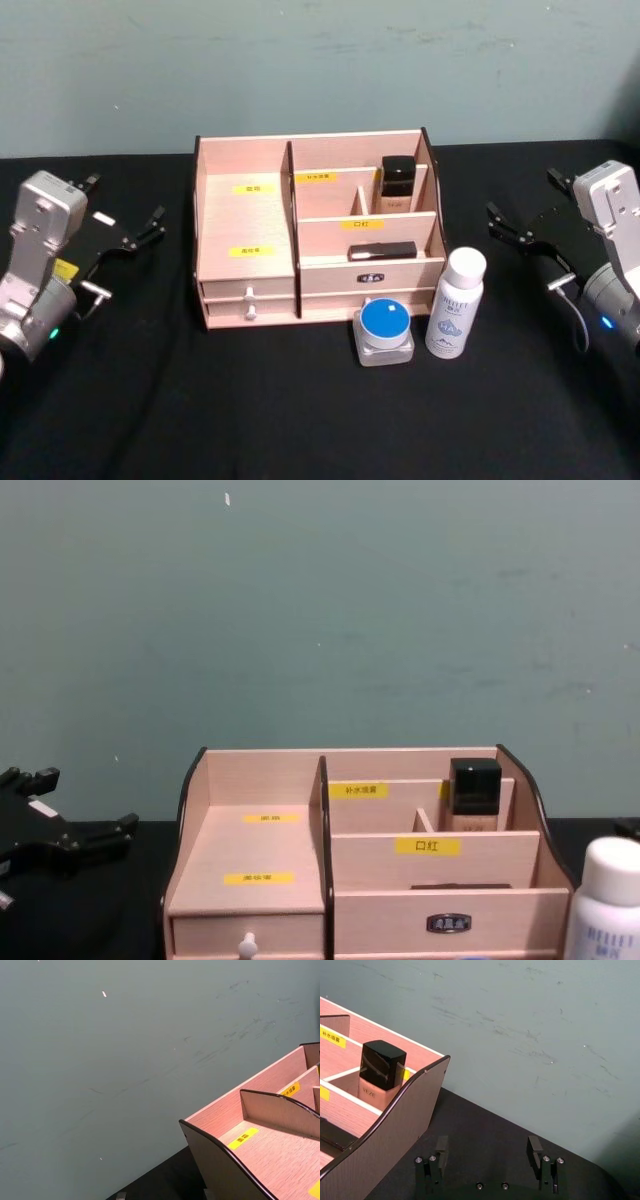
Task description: Pick up the facial cleanser and watermelon frost from the table and place them into the tiered storage box.
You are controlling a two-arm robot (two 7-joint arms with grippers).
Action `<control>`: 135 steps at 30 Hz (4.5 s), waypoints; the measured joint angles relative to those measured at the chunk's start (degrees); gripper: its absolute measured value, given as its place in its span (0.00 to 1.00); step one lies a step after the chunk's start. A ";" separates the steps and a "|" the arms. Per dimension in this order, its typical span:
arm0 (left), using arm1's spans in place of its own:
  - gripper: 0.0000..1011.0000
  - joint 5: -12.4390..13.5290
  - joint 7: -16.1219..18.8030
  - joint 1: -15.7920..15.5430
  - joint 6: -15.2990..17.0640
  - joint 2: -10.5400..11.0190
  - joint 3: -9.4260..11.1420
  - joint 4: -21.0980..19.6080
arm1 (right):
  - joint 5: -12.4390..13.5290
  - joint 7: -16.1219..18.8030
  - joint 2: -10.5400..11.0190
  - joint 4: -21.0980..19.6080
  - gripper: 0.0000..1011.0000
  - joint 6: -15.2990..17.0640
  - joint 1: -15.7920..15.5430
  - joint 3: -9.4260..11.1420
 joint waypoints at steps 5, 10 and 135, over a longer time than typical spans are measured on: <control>0.99 0.00 0.00 0.00 0.00 0.00 0.00 0.00 | 0.00 0.00 0.00 0.00 0.99 -0.01 0.00 0.00; 0.99 0.00 0.00 0.00 0.00 0.00 0.00 0.00 | 0.00 0.00 0.00 0.00 0.99 0.00 0.00 0.00; 0.99 0.00 0.00 0.00 0.00 0.00 0.00 0.00 | 8.54 21.03 -0.24 -18.06 0.99 12.40 -17.51 10.58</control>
